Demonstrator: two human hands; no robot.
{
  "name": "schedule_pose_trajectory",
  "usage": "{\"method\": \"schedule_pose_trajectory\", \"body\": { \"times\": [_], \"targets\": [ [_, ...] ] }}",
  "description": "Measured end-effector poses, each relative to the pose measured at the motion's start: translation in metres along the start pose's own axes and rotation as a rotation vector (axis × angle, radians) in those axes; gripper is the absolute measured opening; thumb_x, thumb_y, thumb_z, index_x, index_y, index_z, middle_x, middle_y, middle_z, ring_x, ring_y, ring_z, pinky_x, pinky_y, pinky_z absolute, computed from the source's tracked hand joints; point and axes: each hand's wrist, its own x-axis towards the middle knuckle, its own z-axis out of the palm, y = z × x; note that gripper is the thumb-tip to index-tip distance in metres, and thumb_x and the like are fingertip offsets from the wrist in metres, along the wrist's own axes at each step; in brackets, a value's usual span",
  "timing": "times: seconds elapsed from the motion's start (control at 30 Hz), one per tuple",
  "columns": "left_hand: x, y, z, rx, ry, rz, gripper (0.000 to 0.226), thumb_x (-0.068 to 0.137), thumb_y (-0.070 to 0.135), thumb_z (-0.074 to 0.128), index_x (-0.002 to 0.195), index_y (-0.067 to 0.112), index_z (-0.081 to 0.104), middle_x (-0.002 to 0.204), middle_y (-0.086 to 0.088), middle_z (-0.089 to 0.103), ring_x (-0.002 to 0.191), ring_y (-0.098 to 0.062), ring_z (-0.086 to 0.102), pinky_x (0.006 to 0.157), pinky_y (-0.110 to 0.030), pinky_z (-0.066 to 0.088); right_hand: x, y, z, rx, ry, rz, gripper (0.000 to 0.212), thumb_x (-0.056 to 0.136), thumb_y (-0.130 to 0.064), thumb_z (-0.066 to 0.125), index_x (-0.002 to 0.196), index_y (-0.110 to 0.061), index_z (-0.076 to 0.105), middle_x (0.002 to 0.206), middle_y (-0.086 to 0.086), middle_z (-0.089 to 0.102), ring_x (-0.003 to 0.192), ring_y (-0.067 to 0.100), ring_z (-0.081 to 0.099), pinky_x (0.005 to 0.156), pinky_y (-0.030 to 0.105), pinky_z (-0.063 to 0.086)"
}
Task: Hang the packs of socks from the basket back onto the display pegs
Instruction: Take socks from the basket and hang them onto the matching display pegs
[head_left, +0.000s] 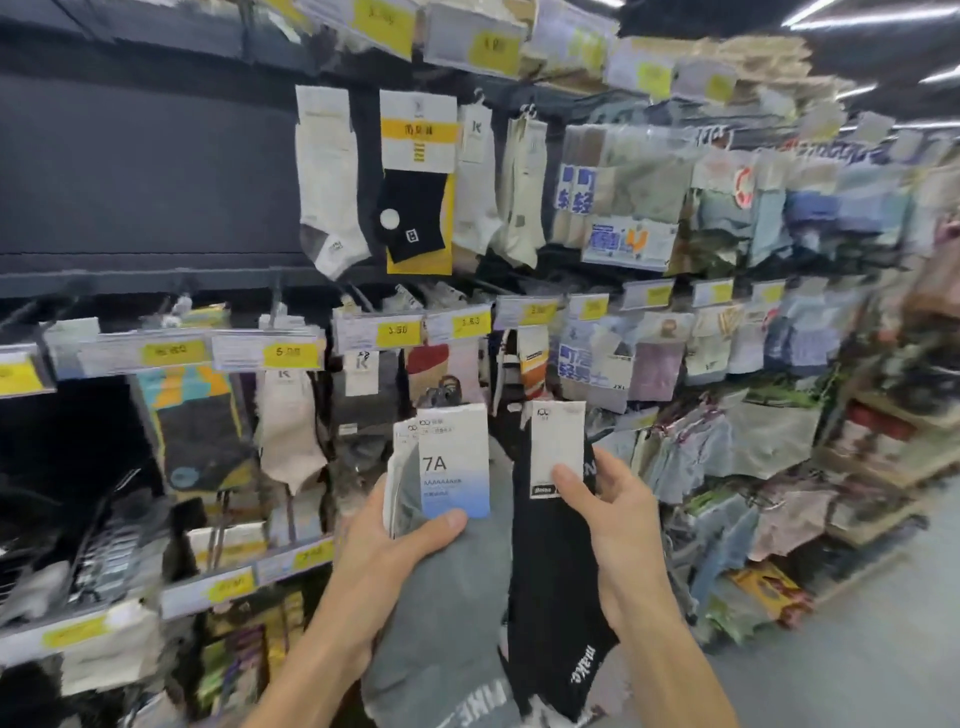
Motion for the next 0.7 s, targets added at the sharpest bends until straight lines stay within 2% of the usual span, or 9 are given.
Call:
{"method": "schedule_pose_trajectory", "body": {
  "times": [0.07,0.17,0.27,0.33,0.43,0.5,0.57,0.63,0.7],
  "targets": [
    [0.028,-0.01,0.017,0.002,-0.005,-0.046,0.057,0.053,0.041,0.086,0.107,0.05,0.068,0.11,0.012,0.076,0.1,-0.013,0.073,0.086,-0.036,0.056,0.041,0.019,-0.023,-0.007,0.056,0.002,0.024,0.087,-0.012,0.072,0.103,-0.03,0.074,0.105,-0.005,0.076,0.099,0.013,0.072,0.079,0.025,0.056],
    [0.073,-0.026,0.042,-0.006,-0.009,-0.107,0.059,0.051,0.043,0.09,0.106,0.052,0.068,0.109,0.012,0.076,0.1,-0.014,0.073,0.089,-0.04,0.055,0.109,0.048,-0.053,-0.007,0.117,0.033,0.021,0.086,-0.013,0.073,0.097,-0.031,0.075,0.103,-0.008,0.077,0.095,0.006,0.071,0.077,0.022,0.054],
    [0.115,-0.044,0.06,0.01,0.036,-0.144,0.07,0.055,0.027,0.095,0.114,0.043,0.06,0.101,0.019,0.077,0.092,-0.005,0.073,0.079,-0.027,0.053,0.179,0.074,-0.07,-0.032,0.116,0.097,0.025,0.087,-0.017,0.073,0.111,-0.023,0.07,0.108,-0.006,0.076,0.098,0.007,0.071,0.079,0.023,0.055],
    [0.139,-0.052,0.068,0.031,0.047,-0.155,0.072,0.056,0.026,0.094,0.112,0.049,0.054,0.098,0.028,0.075,0.092,0.003,0.07,0.081,-0.022,0.049,0.222,0.087,-0.071,-0.081,0.047,0.11,0.021,0.091,-0.015,0.069,0.11,-0.022,0.069,0.103,-0.01,0.076,0.097,0.009,0.071,0.08,0.027,0.056],
    [0.166,-0.064,0.074,0.097,0.045,-0.135,0.083,0.054,0.036,0.095,0.117,0.053,0.044,0.107,0.038,0.065,0.102,0.016,0.058,0.088,-0.013,0.044,0.276,0.1,-0.059,-0.129,0.016,0.081,0.019,0.093,-0.01,0.065,0.102,-0.028,0.064,0.09,-0.026,0.072,0.09,-0.008,0.067,0.072,0.009,0.051],
    [0.175,-0.072,0.074,0.085,0.024,-0.149,0.083,0.056,0.031,0.097,0.121,0.046,0.048,0.105,0.031,0.072,0.096,0.013,0.066,0.077,-0.007,0.049,0.302,0.108,-0.05,-0.137,-0.006,0.079,0.018,0.095,-0.013,0.064,0.107,-0.026,0.063,0.096,-0.021,0.072,0.094,-0.003,0.068,0.081,0.016,0.052],
    [0.181,-0.078,0.072,0.076,0.028,-0.163,0.082,0.053,0.027,0.094,0.124,0.038,0.053,0.109,0.021,0.075,0.098,0.004,0.07,0.07,-0.009,0.053,0.32,0.112,-0.04,-0.172,-0.025,0.055,0.019,0.095,-0.016,0.063,0.114,-0.02,0.063,0.108,-0.012,0.07,0.104,0.009,0.065,0.09,0.023,0.048],
    [0.184,-0.079,0.069,0.058,0.055,-0.171,0.083,0.05,0.026,0.089,0.124,0.038,0.055,0.11,0.02,0.075,0.099,0.003,0.07,0.07,-0.01,0.054,0.333,0.116,-0.031,-0.147,-0.036,0.021,0.013,0.094,-0.012,0.064,0.104,-0.022,0.063,0.103,-0.021,0.068,0.104,0.008,0.061,0.085,0.009,0.043],
    [0.186,-0.077,0.065,0.057,0.072,-0.154,0.077,0.052,0.028,0.088,0.121,0.041,0.057,0.109,0.022,0.075,0.098,0.005,0.07,0.07,-0.008,0.053,0.339,0.116,-0.021,-0.125,-0.045,-0.025,0.024,0.093,-0.005,0.063,0.094,-0.029,0.063,0.095,-0.033,0.067,0.1,-0.004,0.061,0.077,-0.001,0.039]
  ]
}}
